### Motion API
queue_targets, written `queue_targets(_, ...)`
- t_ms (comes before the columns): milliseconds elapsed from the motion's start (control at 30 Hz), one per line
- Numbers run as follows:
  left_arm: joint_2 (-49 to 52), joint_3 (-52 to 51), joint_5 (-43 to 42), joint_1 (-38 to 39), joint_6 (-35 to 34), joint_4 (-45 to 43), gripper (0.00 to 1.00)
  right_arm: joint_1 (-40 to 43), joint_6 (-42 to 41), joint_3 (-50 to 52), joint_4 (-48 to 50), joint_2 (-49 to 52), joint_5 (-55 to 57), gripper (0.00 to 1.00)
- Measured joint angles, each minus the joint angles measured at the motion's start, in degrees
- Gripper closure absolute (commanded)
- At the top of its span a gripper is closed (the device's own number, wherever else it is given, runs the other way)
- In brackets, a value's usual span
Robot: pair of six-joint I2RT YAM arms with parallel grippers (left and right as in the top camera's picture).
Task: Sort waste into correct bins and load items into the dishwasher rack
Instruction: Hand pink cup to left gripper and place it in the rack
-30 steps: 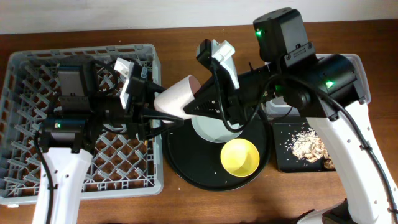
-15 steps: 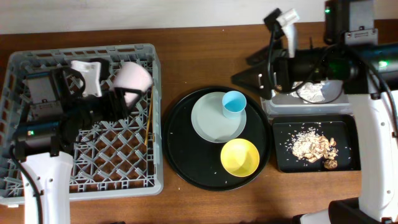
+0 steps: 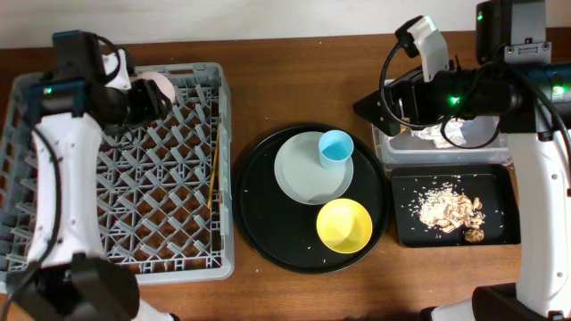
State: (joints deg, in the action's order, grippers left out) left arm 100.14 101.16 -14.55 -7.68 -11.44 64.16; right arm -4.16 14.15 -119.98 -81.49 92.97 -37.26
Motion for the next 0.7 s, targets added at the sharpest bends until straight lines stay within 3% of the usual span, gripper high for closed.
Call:
queue_targets(467, 11.65, 0.02, 5.14, 1.14, 1.16, 2.93, 0.69, 0.0, 0.0, 0.0, 0.04, 0.0, 0.39, 0.01)
queue_targets(500, 12.2, 0.02, 5.2, 1.14, 1.14, 2.93, 0.61, 0.0, 0.0, 0.0, 0.02, 0.0, 0.39, 0.01)
queue_targets(567, 13.44, 0.02, 5.4, 1.14, 1.14, 2.86, 0.31, 0.0, 0.0, 0.0, 0.02, 0.0, 0.39, 0.01)
queue_targets(600, 13.84, 0.02, 5.42, 1.14, 1.16, 2.71, 0.04, 0.0, 0.02, 0.0, 0.04, 0.0, 0.39, 0.02)
queue_targets(700, 13.99, 0.02, 5.38, 1.2, 1.51, 2.45, 0.01, 0.0, -0.02, 0.0, 0.04, 0.0, 0.39, 0.01)
